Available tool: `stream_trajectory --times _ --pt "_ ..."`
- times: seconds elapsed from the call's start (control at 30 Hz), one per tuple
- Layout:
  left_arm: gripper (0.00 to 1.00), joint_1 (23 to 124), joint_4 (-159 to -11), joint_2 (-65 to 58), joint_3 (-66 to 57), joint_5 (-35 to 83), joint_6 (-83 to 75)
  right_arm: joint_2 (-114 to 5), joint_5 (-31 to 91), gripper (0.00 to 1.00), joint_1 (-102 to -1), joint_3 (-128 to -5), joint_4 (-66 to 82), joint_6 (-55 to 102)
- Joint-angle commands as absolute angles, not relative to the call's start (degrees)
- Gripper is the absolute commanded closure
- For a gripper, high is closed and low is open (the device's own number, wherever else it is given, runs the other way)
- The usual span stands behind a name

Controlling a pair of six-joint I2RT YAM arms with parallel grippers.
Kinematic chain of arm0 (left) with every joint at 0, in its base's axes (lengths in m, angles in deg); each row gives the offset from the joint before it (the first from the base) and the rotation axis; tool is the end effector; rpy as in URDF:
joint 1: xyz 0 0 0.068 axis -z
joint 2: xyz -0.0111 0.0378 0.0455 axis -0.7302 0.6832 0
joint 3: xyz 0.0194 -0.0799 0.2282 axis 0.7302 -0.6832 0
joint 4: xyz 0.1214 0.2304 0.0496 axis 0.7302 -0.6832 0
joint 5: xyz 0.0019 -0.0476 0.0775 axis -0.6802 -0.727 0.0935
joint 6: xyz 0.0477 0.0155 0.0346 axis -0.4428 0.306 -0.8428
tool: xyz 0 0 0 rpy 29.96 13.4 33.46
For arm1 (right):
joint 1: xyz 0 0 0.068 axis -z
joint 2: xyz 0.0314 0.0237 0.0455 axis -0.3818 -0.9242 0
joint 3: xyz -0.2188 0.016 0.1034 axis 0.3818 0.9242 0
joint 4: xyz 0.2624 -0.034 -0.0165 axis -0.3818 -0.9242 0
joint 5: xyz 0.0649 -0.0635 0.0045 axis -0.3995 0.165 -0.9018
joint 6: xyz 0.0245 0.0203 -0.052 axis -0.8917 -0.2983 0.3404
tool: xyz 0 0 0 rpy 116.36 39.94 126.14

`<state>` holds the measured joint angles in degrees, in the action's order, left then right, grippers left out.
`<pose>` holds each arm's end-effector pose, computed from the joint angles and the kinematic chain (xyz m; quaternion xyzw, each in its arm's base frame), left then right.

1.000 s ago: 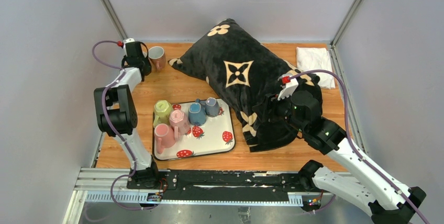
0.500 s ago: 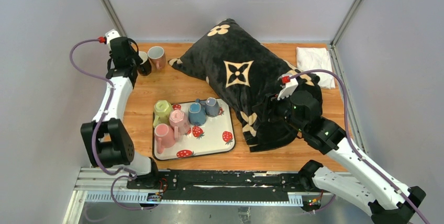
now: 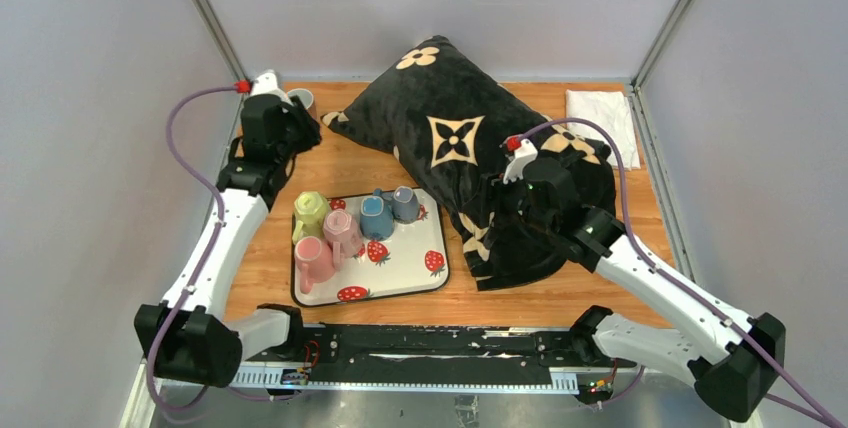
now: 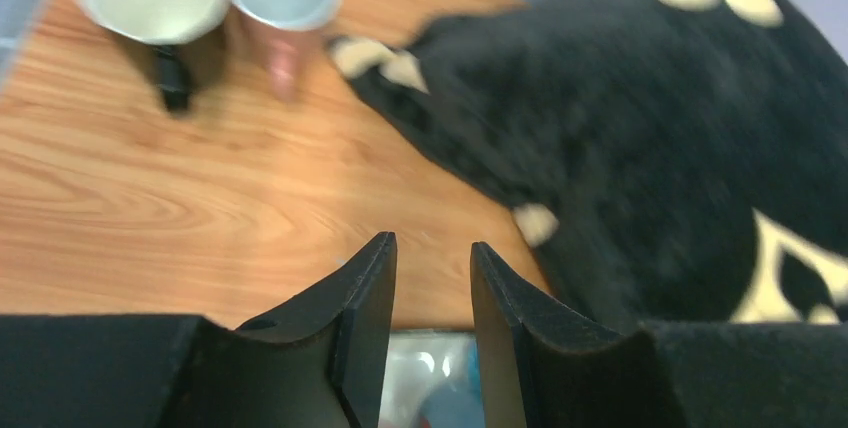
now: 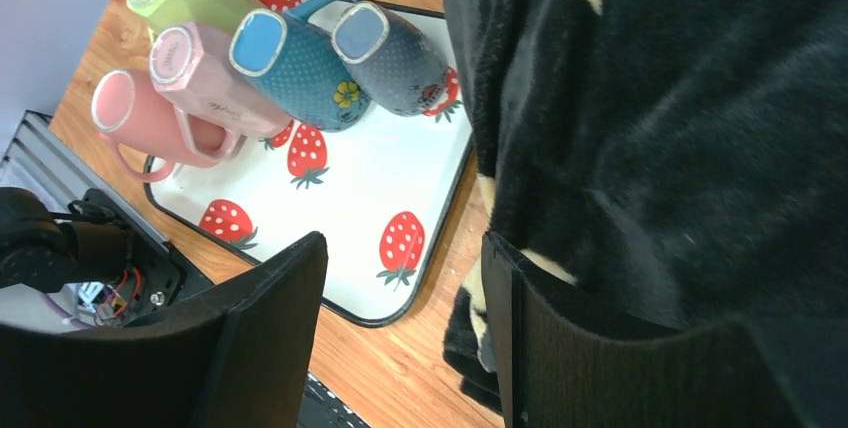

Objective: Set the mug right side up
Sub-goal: Move the cup to the tray.

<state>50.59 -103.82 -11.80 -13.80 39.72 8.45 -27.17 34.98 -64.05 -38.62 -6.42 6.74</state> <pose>0.2929 -0.0128 0.3255 -0.1814 0.8039 -0.0819 0.5605 0.1834 0.1661 0.2932 -0.1425 0.8094 0.3258 0.4673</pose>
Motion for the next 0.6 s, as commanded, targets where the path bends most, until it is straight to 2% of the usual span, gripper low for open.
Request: stream_trajectory --times 0.0,0.13,0.37,0.57 --pt "0.60 58.40 -107.31 -14.50 -17.61 36.42 6.72 -30.56 30.61 0.38 -64.71 -42.39 -2.76 5.67" --pt "0.60 62.13 -110.36 -18.25 -21.10 36.78 6.43 -34.50 27.95 0.38 -64.73 -43.84 -1.12 4.77" --pt "0.61 63.20 -117.76 -28.47 -26.78 40.17 10.66 -40.71 24.19 0.39 -65.39 -44.82 2.52 3.09" --pt "0.62 63.25 -123.31 -32.35 -28.44 43.93 11.40 -44.71 21.52 0.40 -66.46 -46.65 3.08 3.10"
